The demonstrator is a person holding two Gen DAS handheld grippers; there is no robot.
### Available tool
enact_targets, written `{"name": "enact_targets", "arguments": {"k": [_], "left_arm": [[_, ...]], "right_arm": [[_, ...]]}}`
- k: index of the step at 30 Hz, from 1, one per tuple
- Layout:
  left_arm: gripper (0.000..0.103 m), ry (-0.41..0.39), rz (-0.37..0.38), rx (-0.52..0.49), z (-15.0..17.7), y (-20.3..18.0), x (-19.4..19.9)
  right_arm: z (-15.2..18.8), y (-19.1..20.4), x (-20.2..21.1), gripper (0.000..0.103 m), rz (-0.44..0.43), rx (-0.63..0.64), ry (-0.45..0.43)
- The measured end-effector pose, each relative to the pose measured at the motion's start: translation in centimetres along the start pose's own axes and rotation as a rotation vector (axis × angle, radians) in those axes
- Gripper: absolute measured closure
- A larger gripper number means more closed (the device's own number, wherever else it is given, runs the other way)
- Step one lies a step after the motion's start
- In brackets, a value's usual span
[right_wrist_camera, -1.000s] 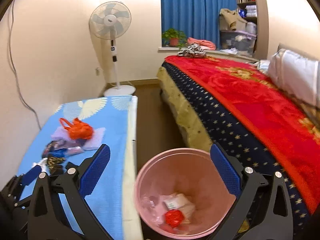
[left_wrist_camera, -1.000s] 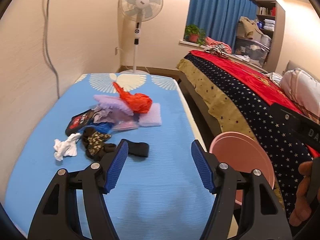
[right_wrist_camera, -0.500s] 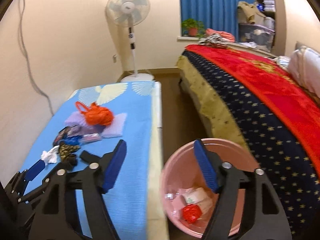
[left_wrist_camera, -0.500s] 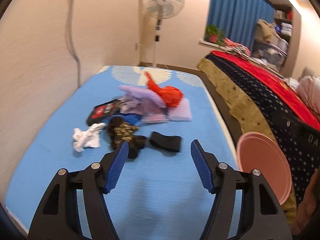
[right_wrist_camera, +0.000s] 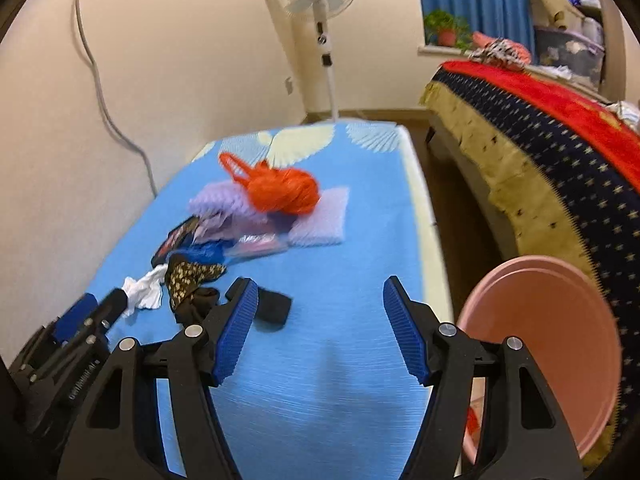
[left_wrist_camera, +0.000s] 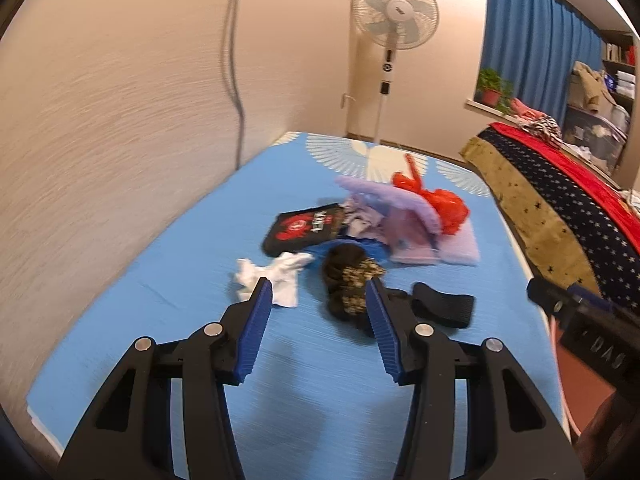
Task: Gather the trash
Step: 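Grasp the crumpled white tissue with the left tool while the right tool grasps the black strap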
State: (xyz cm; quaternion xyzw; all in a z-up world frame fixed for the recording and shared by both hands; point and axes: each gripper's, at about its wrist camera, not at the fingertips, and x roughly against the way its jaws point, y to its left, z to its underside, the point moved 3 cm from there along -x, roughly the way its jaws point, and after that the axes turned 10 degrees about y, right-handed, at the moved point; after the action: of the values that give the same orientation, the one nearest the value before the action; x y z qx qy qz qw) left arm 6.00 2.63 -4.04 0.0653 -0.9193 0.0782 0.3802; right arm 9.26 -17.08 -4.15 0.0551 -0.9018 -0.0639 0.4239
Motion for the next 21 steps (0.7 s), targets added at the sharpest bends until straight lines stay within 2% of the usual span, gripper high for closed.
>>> {"name": "enact_targets", "arguments": {"k": [10, 13, 16, 18, 20, 21], "left_arm": [[0.055, 0.055, -0.063, 0.088, -0.7, 3.2, -3.3], [0.055, 0.075, -0.06, 0.112, -1.0, 3.8, -4.3], [0.055, 0.087, -0.062, 0.118, -1.1, 4.0, -4.9], [0.055, 0.109, -0.058, 0.126, -1.1, 4.2, -5.4], [0.06, 0.133, -0.038, 0.132, -1.2, 4.3, -6.1], [0.07, 0.141, -0.031, 0.132, -1.3, 4.3, -6.3]], "right_arm": [[0.4, 1.1, -5.6, 0.039, -0.053, -0.036, 0.099], [0.4, 1.3, -6.7, 0.047, -0.061, -0.038, 0.12], [0.4, 1.5, -7.6, 0.063, -0.082, -0.042, 0.142], [0.4, 1.7, -7.9, 0.079, -0.103, -0.043, 0.154], [0.4, 2.0, -8.0, 0.084, -0.111, -0.034, 0.159], [0.4, 2.2, -8.0, 0.087, -0.109, -0.028, 0.159]]}}
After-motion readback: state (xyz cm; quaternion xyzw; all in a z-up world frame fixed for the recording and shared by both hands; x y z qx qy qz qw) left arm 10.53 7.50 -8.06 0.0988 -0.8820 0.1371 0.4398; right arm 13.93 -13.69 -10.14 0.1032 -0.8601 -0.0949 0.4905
